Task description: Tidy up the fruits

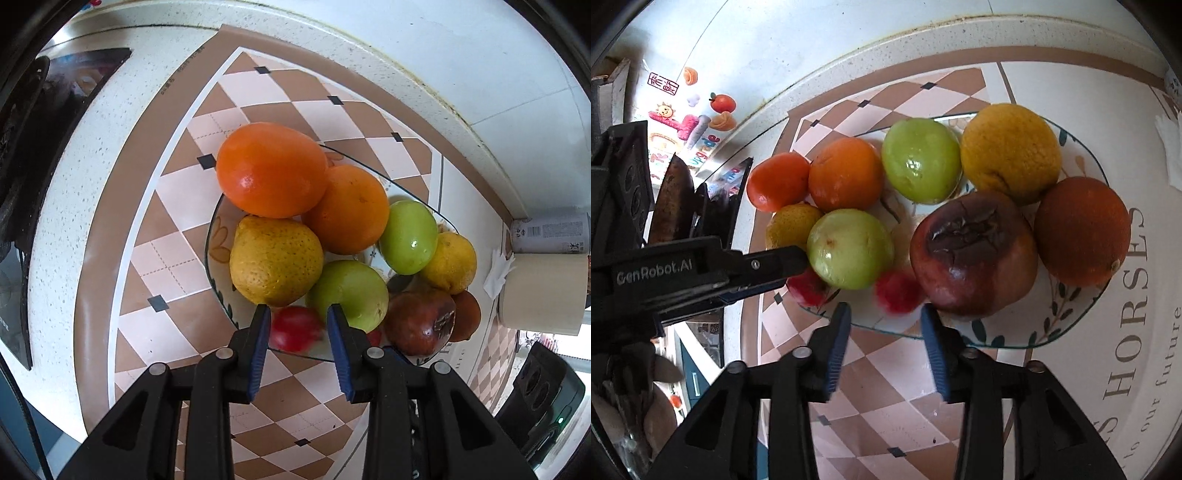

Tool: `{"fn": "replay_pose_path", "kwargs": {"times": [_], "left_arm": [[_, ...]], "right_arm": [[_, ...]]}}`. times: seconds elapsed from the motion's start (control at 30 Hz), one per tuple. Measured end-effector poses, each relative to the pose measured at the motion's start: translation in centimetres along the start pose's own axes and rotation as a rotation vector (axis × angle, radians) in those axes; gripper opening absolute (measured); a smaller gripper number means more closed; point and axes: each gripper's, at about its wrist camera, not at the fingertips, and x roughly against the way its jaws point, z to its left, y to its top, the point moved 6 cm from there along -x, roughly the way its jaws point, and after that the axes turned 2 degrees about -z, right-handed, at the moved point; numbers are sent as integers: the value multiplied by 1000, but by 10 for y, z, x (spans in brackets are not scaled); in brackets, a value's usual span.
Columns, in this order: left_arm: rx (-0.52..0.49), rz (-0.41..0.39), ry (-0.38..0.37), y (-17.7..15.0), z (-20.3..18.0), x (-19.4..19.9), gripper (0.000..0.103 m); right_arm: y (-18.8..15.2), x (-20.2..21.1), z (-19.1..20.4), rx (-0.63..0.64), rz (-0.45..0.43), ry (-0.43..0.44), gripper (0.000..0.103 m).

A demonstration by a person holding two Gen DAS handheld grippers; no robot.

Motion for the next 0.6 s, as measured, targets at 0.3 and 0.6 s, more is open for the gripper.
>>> {"fn": "replay_pose_path", "kwargs": {"times": [0.3, 0.6], "left_arm": [[-79, -56, 96, -12, 2, 22, 52], [-214, -174, 286, -44, 5, 50, 97]], "right_arm": [[-17, 49, -17, 25, -46, -128, 82], [-17, 98, -31, 89, -144, -329, 95]]}}
